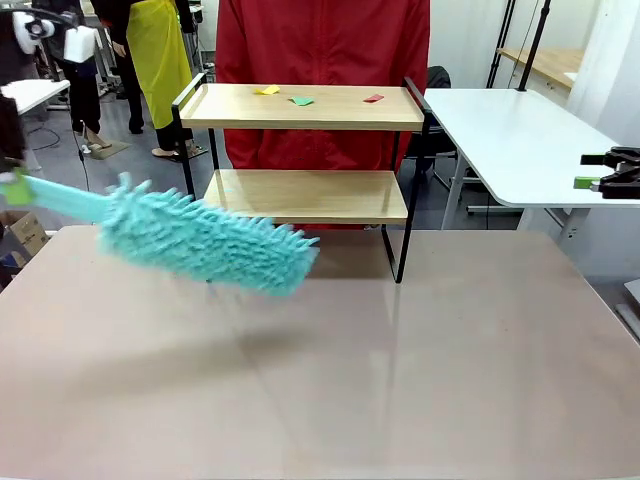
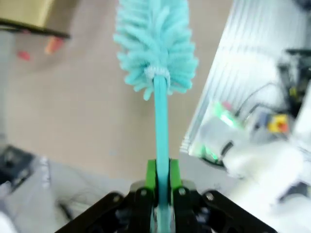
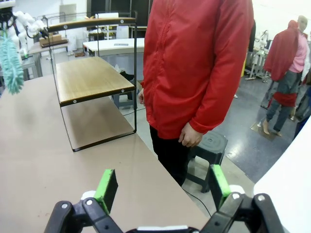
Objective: Clean the shelf.
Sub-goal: Clean the specific section of the Shelf indicated by the human with the Duster.
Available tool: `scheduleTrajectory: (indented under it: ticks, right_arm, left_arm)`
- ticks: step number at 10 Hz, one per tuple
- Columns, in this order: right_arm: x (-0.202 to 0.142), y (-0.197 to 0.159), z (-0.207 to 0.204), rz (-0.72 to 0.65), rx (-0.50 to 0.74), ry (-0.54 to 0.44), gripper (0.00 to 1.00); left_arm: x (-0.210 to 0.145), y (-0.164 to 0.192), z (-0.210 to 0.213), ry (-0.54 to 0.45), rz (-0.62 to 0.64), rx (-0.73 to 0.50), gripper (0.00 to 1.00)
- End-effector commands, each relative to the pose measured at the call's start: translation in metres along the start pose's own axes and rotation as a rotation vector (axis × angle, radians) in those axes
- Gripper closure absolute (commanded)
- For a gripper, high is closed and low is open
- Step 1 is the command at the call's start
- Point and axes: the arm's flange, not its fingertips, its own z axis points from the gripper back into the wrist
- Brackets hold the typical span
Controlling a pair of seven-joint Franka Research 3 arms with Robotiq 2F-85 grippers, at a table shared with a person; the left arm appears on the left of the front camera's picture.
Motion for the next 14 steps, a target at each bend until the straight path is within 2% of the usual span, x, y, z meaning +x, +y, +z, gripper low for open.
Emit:
scheduleTrajectory:
  ticks: [1, 3, 6, 7, 8, 14]
  right_arm:
    - [0.003, 0.002, 0.000, 0.003, 0.003, 0.002, 0.00]
    - [0.003, 0.002, 0.000, 0.003, 0.003, 0.002, 0.00]
    - [0.003, 0.002, 0.000, 0.003, 0.003, 0.002, 0.00]
    - [0.003, 0.002, 0.000, 0.003, 0.003, 0.002, 0.00]
    - [0.003, 0.002, 0.000, 0.003, 0.003, 0.002, 0.00]
    - [0.003, 0.002, 0.000, 0.003, 0.003, 0.002, 0.00]
  left_arm:
    - [-0.013, -0.006, 0.020, 0.291, -0.062, -0.055, 0.87]
    - [-0.031, -0.022, 0.027, 0.444, -0.052, -0.114, 0.87]
    - [-0.029, -0.030, 0.040, 0.581, -0.077, -0.139, 0.87]
    - [-0.022, -0.030, 0.040, 0.554, -0.063, -0.059, 0.87]
    - [-0.029, -0.031, 0.020, 0.527, -0.045, -0.145, 0.87]
    - [-0.029, -0.031, 0.020, 0.527, -0.045, -0.145, 0.87]
